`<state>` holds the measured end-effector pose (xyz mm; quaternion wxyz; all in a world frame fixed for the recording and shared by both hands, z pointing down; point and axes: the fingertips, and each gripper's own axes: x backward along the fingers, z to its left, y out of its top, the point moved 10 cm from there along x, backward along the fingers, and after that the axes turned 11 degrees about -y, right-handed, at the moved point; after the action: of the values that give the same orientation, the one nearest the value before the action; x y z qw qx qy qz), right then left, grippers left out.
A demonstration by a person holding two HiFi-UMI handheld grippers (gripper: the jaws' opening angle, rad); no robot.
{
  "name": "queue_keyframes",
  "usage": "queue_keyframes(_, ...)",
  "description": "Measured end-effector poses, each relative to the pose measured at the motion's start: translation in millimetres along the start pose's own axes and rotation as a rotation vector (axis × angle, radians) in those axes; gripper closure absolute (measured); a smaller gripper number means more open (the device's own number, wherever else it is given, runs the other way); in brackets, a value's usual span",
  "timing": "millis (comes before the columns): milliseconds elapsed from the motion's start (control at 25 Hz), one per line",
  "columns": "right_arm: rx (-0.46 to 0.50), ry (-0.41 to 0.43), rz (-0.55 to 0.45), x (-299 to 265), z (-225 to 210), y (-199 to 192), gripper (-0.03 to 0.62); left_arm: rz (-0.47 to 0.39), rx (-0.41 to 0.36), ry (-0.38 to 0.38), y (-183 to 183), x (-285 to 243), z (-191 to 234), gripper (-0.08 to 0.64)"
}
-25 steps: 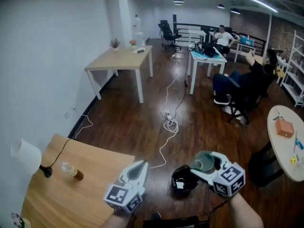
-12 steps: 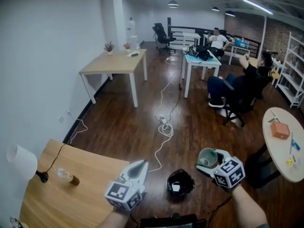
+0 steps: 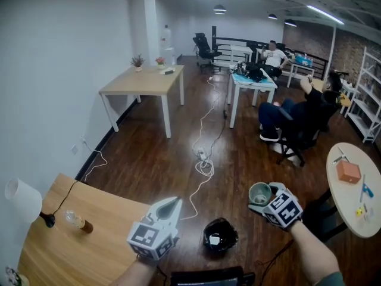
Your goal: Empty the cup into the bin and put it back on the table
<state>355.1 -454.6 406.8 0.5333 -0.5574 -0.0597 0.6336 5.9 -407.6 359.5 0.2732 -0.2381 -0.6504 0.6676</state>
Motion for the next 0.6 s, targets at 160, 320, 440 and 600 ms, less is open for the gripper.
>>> queue_keyframes(160,0.041,0.005,0.022,-5.8,-8.3,3.5,0.204,-0.004,-0.013,0.008,0.7,-7.8,3.1,0.568)
queue_keyframes(320,0.048,-0.003,0.037,-9.9,-17.0,1.3,0.204,-0.028,-0.04,-0.007,2.7,-16.8,2.3,0.568)
queue_keyframes(440,0.06,-0.013,0.028,-6.9,-20.9,3.3,0.204,-0.139,-0.122,-0.037,12.9,-15.6,-7.6,0.568)
queue_keyframes(600,0.073,-0.02,0.01,-3.6,-25.0,1.7,0.204,-0.318,-0.241,-0.054,27.8,-2.3,-25.8,0.568)
